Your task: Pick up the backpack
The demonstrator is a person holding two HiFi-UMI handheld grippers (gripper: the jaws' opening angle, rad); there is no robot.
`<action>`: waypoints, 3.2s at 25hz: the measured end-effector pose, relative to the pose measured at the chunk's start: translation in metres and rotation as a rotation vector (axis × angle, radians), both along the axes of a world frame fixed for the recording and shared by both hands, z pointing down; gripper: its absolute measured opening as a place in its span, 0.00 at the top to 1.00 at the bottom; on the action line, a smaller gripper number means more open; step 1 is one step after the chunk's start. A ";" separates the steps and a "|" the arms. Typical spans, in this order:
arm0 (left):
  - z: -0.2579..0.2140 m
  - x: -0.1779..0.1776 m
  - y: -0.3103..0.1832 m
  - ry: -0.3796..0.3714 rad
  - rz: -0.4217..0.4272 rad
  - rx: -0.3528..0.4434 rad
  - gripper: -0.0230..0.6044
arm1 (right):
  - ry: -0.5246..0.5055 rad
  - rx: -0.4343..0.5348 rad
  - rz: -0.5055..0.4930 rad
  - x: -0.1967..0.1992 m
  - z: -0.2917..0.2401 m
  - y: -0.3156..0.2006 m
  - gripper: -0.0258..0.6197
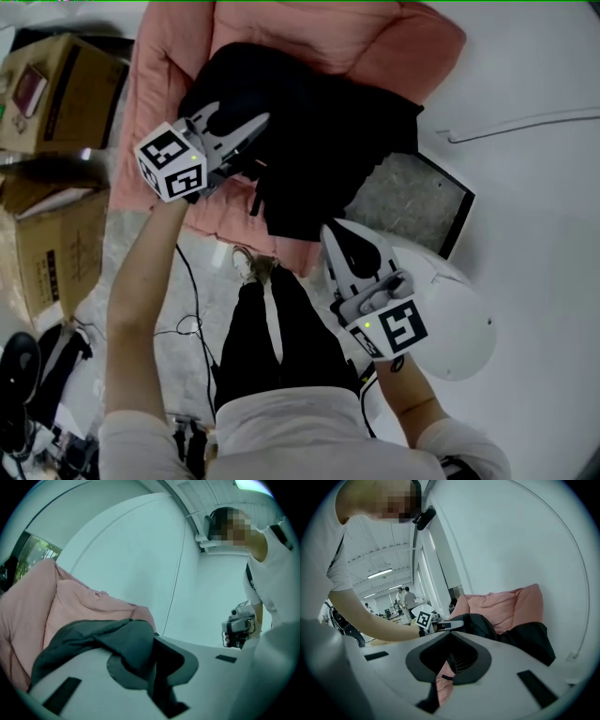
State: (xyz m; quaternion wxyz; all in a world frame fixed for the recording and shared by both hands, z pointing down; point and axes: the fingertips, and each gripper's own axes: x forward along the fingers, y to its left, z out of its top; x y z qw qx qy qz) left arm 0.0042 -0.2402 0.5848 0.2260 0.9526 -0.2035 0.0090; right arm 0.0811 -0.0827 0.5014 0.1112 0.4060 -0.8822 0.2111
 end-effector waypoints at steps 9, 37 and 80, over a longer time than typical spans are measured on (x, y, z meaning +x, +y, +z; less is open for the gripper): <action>-0.037 -0.037 0.035 -0.074 -0.129 0.025 0.88 | -0.006 0.072 0.044 0.006 -0.046 0.029 0.93; -0.204 -0.086 0.061 -0.210 -0.243 0.266 0.89 | 0.041 0.235 0.154 0.045 -0.172 0.050 0.93; -0.371 -0.215 0.178 -0.186 -0.624 0.497 0.89 | 0.076 0.416 0.322 0.092 -0.266 0.039 0.93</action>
